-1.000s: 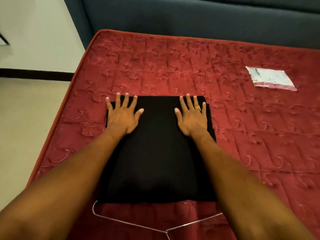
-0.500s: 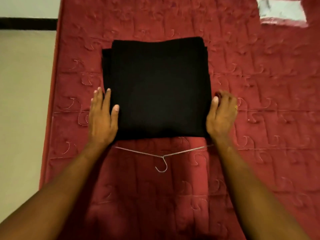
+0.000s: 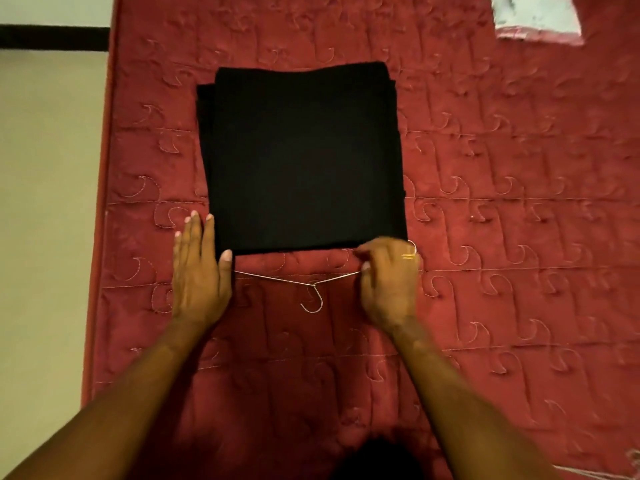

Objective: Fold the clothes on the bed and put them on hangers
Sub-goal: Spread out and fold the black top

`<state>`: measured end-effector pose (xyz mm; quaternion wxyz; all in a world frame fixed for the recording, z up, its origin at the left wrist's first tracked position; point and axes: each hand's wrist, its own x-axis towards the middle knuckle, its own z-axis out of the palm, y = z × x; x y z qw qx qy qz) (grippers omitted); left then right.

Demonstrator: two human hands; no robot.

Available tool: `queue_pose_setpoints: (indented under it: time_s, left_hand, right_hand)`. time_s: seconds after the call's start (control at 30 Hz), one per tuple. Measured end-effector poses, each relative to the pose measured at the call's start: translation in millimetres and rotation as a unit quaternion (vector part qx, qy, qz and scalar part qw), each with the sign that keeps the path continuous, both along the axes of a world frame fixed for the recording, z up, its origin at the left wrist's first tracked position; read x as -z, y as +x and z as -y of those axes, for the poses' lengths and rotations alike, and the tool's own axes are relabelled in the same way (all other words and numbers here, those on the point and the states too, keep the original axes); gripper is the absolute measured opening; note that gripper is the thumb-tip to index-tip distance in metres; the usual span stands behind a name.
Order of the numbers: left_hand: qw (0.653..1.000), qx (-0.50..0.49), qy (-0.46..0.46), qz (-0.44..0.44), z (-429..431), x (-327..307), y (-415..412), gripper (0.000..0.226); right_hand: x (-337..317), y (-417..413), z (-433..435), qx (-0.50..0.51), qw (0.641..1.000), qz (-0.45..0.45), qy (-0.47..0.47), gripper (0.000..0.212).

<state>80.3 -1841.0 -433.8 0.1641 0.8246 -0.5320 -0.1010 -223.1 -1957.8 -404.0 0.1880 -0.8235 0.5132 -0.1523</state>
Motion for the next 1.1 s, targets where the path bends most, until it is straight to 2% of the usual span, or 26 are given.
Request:
queue_pose_setpoints:
  time_s: [0.1, 0.2, 0.3, 0.4, 0.5, 0.57, 0.6, 0.7, 0.87, 0.97, 1.1]
  left_hand:
    - [0.999, 0.008, -0.011, -0.032, -0.7, -7.3, 7.3, 0.060]
    - [0.998, 0.019, 0.002, -0.060, -3.0, -20.6, 10.3, 0.061]
    - [0.996, 0.045, 0.001, -0.072, -1.0, -51.2, 11.3, 0.061]
    - [0.981, 0.183, -0.010, -0.058, 12.2, -90.5, 19.3, 0.058]
    - [0.952, 0.298, 0.024, -0.072, 36.3, -143.6, 31.1, 0.039]
    - [0.948, 0.305, 0.025, -0.088, 47.3, -185.3, 45.8, 0.023]
    - [0.947, 0.304, -0.015, -0.101, 53.7, -209.2, 59.5, 0.020]
    - [0.933, 0.309, -0.138, -0.123, 78.0, -283.6, 96.3, 0.018]
    - [0.904, 0.323, -0.256, -0.117, 106.4, -449.3, 161.4, 0.018]
    - [0.900, 0.312, -0.288, -0.100, 113.5, -540.2, 205.1, 0.014]
    - [0.900, 0.297, -0.305, -0.098, 115.6, -643.9, 273.2, 0.012]
  right_hand:
    - [-1.5, 22.5, -25.0, -0.172, 0.977, -0.114, 0.046, 0.037]
    - [-13.5, 35.7, -32.4, -0.193, 0.970, -0.125, 0.079, 0.030]
    - [-36.9, 45.8, -38.2, -0.191, 0.973, -0.108, 0.064, 0.019]
    - [-70.2, 63.1, -39.8, -0.163, 0.982, -0.081, 0.050, 0.022]
    - [-110.7, 84.0, -25.9, -0.146, 0.988, -0.051, 0.014, 0.029]
    - [-153.7, 102.2, -17.0, -0.137, 0.990, -0.027, -0.011, 0.036]
    - [-183.4, 114.2, -12.4, -0.131, 0.991, -0.009, -0.031, 0.038]
    - [-270.3, 144.2, 4.4, -0.116, 0.988, 0.053, -0.085, 0.034]
    - [-437.2, 205.2, 20.6, -0.055, 0.977, 0.137, -0.153, 0.029]
    - [-527.0, 245.9, 28.9, -0.041, 0.972, 0.154, -0.173, 0.027]
    - [-628.3, 312.8, 35.2, -0.056, 0.962, 0.201, -0.176, 0.005]
